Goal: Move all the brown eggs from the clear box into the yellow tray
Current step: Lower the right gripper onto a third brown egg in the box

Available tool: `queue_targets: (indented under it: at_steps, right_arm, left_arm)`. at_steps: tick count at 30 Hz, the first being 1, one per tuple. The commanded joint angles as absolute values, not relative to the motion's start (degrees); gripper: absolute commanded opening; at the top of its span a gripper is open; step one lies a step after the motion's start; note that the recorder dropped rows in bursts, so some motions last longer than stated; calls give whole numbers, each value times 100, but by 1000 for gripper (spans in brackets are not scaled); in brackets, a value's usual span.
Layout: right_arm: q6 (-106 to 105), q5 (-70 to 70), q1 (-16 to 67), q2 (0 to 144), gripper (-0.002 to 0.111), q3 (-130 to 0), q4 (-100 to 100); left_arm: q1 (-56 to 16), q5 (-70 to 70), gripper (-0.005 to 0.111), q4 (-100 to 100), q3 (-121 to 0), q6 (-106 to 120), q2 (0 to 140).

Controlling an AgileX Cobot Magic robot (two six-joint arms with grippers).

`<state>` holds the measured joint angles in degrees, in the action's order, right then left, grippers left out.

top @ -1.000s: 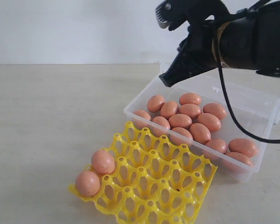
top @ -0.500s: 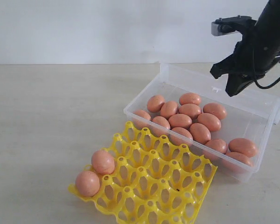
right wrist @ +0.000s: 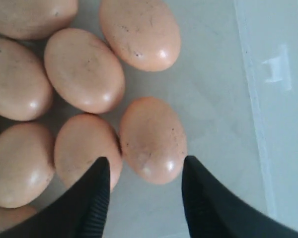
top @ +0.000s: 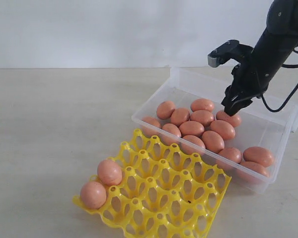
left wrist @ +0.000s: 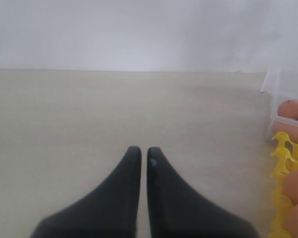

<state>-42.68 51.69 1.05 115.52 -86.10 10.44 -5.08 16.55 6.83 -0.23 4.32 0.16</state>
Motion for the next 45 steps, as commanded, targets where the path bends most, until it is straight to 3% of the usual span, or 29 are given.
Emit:
queue_targets:
  at_steps: [1,13,23,29,45]
  right_arm:
    - [-4964,4800,54,11606,38,-8639,952]
    - [-5178,4439,54,11728,38,-8639,1778]
    - [-5191,5072,54,11717,38,-8639,1568]
    - [-5170,4923,66,11717,63,-8639,1476]
    - [-4949,4026,393,11717,62,-8639,1443]
  left_arm:
    - [-538,1618,4,666,0,452,0]
    - [-538,1618,4,666,0,452,0]
    - [-538,1628,4,666,0,452,0]
    - [-538,1628,4,666,0,452,0]
    - [-538,1628,4,666,0,452,0]
